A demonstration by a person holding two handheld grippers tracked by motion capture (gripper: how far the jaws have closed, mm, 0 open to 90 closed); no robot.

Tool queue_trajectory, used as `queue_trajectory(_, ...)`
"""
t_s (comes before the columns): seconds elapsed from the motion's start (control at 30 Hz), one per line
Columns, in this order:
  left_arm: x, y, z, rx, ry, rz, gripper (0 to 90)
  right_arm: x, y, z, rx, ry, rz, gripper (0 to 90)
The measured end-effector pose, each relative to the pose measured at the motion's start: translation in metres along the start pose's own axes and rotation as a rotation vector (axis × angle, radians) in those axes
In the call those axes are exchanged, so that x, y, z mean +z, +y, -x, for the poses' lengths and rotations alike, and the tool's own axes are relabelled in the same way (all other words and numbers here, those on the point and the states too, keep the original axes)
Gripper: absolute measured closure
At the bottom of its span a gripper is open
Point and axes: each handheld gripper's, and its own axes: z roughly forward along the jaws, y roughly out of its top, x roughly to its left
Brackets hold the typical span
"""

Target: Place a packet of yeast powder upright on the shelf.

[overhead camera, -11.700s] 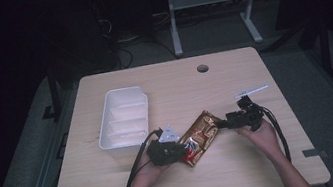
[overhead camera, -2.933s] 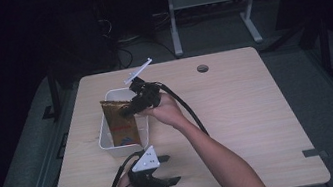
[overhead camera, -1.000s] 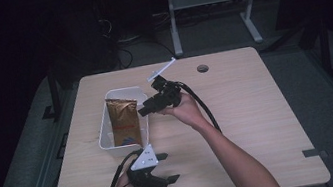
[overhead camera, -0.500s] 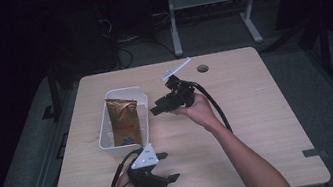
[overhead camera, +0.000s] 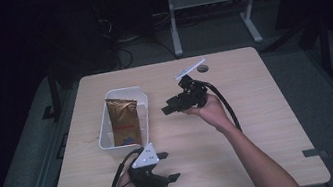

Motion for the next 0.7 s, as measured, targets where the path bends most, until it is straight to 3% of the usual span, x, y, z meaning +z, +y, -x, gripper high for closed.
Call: queue_trajectory(0.7, 0.002, 0.001, -0.002, -0.011, 0.006, 0.004, 22.2, -0.036, -0.03, 0.008, 0.037, -0.026, 0.017, 46.8)
